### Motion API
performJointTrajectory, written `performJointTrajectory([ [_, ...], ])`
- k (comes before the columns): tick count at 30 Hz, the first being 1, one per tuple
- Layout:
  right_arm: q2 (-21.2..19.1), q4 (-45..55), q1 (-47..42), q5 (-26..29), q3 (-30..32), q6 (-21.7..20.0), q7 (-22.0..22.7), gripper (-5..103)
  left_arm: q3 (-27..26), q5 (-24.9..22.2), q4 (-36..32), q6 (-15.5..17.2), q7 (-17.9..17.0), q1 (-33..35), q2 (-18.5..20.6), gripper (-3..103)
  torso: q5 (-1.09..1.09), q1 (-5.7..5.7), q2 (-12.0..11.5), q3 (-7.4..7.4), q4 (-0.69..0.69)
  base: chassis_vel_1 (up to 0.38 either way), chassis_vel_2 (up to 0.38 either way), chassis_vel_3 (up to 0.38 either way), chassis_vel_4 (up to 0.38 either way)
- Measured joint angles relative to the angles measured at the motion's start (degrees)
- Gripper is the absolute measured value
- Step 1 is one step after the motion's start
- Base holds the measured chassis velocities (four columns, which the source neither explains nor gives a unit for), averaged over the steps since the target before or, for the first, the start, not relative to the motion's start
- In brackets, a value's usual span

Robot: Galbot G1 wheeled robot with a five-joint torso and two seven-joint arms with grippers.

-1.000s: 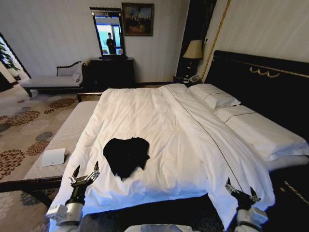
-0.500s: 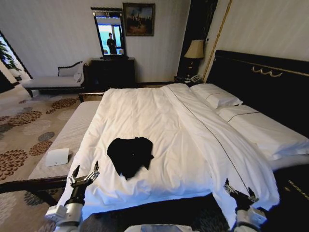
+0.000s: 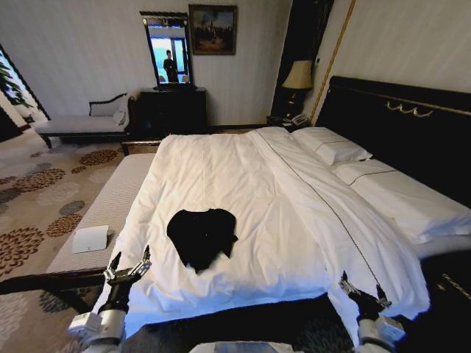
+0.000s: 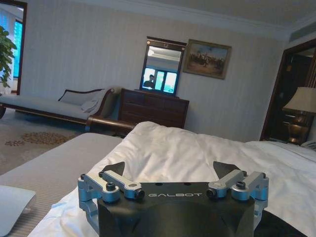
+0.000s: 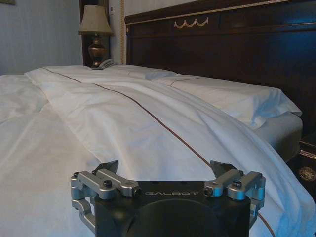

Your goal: Fold the clothes on the bed.

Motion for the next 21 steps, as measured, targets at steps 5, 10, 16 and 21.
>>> performJointTrajectory([
  [5,0.01,0.07,0.05,0.00,-0.03,0.01,-0.13,100,0.04,0.00,0.04,0.01,-0.02,-0.09,0.00,100,0.00,0.00,0.00,0.00,0.00,0.000,0.000,0.000,0.000],
  [10,0.03,0.07,0.04,0.00,0.08,0.14,-0.62,100,0.08,0.01,0.09,0.08,-0.19,-0.10,-0.01,100,0.00,0.00,0.00,0.00,0.00,0.000,0.000,0.000,0.000],
  [16,0.11,-0.15,0.01,-0.13,0.04,0.23,-0.78,100,0.12,0.06,0.10,0.18,-0.30,-0.09,-0.01,100,0.01,0.00,0.00,0.00,0.00,0.000,0.000,0.000,0.000],
  [21,0.20,-0.17,-0.02,-0.23,-0.02,0.32,-0.93,100,0.12,0.06,0.10,0.21,-0.34,-0.08,-0.01,100,0.00,0.00,0.00,0.00,0.00,0.000,0.000,0.000,0.000],
])
